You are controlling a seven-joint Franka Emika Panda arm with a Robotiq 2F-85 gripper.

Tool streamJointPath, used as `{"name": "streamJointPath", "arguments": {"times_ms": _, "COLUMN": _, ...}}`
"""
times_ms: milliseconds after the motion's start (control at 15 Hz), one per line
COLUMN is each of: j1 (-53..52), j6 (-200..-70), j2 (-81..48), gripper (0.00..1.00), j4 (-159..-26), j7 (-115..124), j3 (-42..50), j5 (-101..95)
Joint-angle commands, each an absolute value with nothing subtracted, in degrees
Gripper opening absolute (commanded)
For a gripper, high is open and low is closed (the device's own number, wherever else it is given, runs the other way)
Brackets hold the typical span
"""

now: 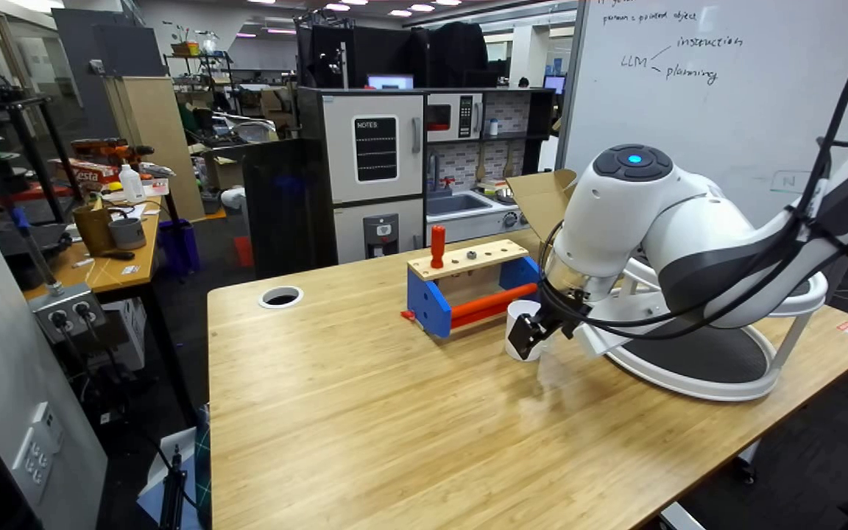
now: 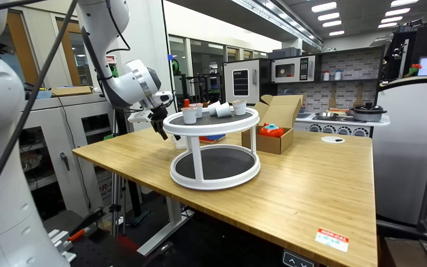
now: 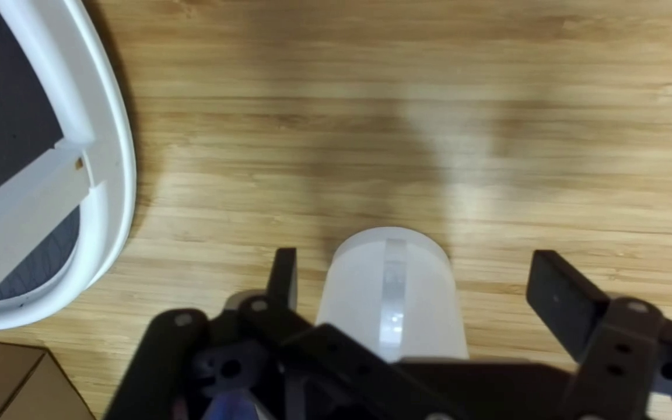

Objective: Place the mug on the round stand

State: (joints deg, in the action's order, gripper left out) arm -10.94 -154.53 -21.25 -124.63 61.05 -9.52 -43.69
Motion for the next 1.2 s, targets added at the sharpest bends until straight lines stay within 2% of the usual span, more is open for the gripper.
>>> {"name": "streamJointPath", "arguments": {"times_ms": 0, "j1": -11.1, "j6": -154.4, "j2": -21.1, "gripper": 1.00, "j4": -124.7, "j7": 61.8, "j3": -9.1, "j5": -44.1}}
{"name": "streamJointPath", "arguments": {"times_ms": 133, "j1": -11.1, "j6": -154.5, "j2": -21.1, "gripper": 0.96, "j4": -124.7, "j7": 61.8, "j3": -9.1, "j5": -44.1}}
{"name": "streamJointPath", "arguments": {"times_ms": 200, "j1": -11.1, "j6": -154.6, "j2": -21.1, "gripper": 0.75, "j4": -124.7, "j7": 61.8, "j3": -9.1, "j5": -44.1}}
{"name": "streamJointPath", "arguments": {"times_ms": 333, "j1": -11.0, "j6": -154.8, "j2": -21.2, "gripper": 0.69, "j4": -124.7, "j7": 61.7, "j3": -9.2, "j5": -44.0}}
{"name": "streamJointPath", "arguments": {"times_ms": 933, "j1": -10.8, "j6": -155.1, "j2": -21.2, "gripper": 0.08, "j4": -124.9, "j7": 61.4, "j3": -9.4, "j5": -43.6}}
{"name": "streamJointPath", "arguments": {"times_ms": 1000, "j1": -10.9, "j6": -155.1, "j2": -21.2, "gripper": 0.02, "j4": -124.9, "j7": 61.4, "j3": -9.4, "j5": -43.6}}
{"name": "streamJointPath", "arguments": {"times_ms": 1133, "j1": -10.9, "j6": -155.1, "j2": -21.2, "gripper": 0.00, "j4": -124.9, "j7": 61.4, "j3": -9.5, "j5": -43.6}}
